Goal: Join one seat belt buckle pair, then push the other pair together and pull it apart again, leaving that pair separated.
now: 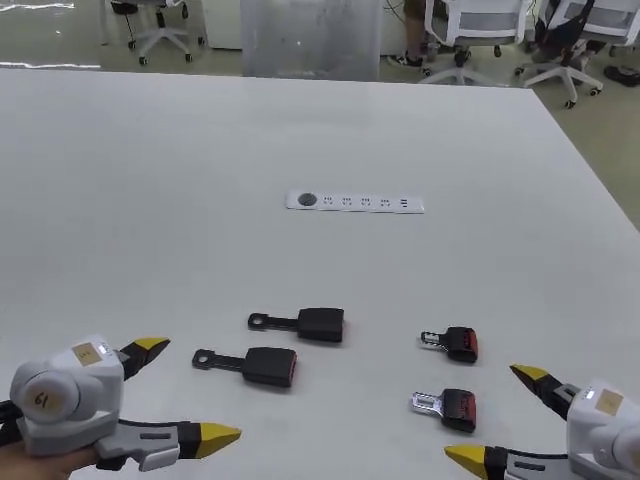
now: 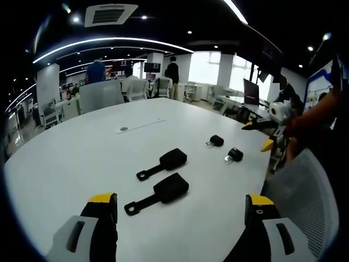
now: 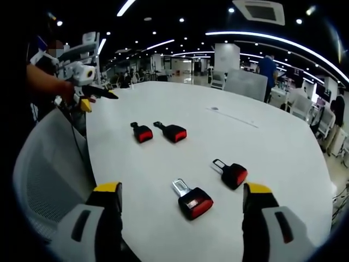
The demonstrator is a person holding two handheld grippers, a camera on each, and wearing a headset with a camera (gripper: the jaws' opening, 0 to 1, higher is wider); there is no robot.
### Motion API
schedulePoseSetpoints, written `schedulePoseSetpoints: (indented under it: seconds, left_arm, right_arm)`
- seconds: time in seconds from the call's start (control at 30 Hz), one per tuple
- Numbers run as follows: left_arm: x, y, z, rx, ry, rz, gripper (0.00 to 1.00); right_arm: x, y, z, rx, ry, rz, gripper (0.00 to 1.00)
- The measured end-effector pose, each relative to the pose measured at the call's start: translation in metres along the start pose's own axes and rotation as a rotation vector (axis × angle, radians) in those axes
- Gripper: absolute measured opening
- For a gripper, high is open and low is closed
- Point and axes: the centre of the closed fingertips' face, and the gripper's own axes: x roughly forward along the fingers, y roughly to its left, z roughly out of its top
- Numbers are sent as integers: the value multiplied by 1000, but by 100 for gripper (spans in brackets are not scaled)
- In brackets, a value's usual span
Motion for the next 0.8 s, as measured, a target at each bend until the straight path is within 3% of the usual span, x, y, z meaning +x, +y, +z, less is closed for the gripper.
schedulePoseSetpoints:
  seconds: [0.6,0.8]
  left_arm:
    - [31,1,0,-3,34,-37,99]
    - [43,2,-3,-9,54,-56,98]
  right_arm:
    - [12,-14,-11,-7,56,27,87]
    - [20,-13,-22,-48,110,57,85]
